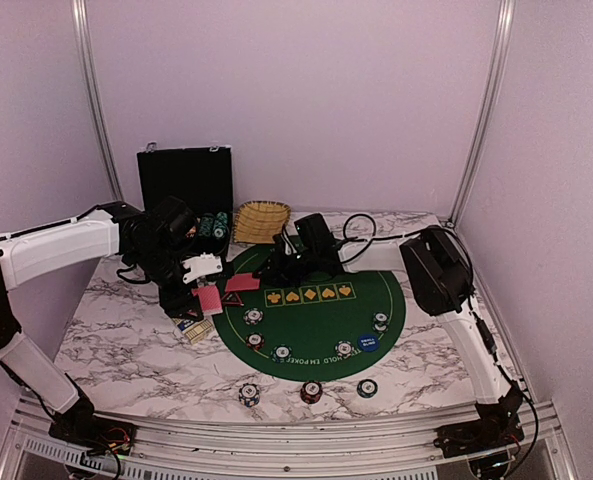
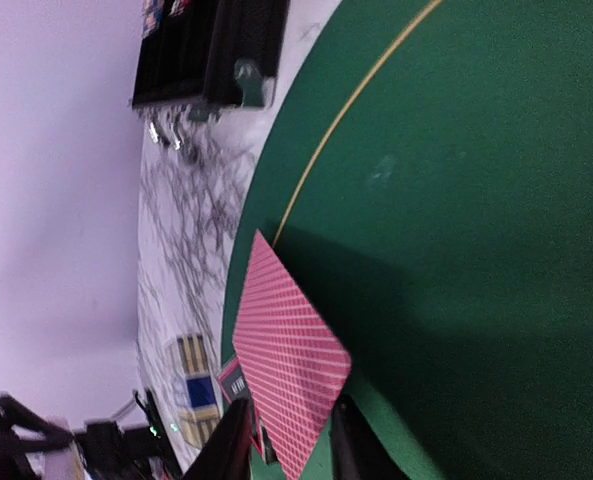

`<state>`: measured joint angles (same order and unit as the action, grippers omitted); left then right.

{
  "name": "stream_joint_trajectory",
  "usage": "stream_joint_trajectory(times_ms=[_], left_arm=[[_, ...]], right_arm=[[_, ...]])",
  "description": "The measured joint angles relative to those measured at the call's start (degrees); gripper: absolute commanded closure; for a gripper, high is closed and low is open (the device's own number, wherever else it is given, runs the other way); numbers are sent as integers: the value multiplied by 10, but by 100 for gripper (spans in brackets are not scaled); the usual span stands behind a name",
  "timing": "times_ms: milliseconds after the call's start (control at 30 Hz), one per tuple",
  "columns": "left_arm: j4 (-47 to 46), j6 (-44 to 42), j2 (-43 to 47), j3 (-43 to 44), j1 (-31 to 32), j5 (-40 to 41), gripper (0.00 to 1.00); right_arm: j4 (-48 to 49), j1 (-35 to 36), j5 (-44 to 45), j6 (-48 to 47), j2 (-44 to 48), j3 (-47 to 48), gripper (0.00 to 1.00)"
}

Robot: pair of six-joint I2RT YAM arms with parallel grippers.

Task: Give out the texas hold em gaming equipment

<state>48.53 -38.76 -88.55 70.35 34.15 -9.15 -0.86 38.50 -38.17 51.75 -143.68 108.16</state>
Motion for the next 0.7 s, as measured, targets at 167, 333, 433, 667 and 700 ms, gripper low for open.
stream_joint_trajectory(times_ms=[167,333,433,667,700], left_arm=[[0,2,0,0,0,-2,99],[0,6,0,0,0,-6,99],[2,9,-3,4,0,-9,99],[2,15,-15,29,0,-9,99],[2,16,-15,31,0,-9,99]], right_arm=[[-13,1,19,-23,3,-2,34],[-9,3,40,-32,73,-72,19],[11,5,43,-28,136,-133,16],[126,31,-4,20,222,-229,16],[142,38,-14,28,223,-236,16]])
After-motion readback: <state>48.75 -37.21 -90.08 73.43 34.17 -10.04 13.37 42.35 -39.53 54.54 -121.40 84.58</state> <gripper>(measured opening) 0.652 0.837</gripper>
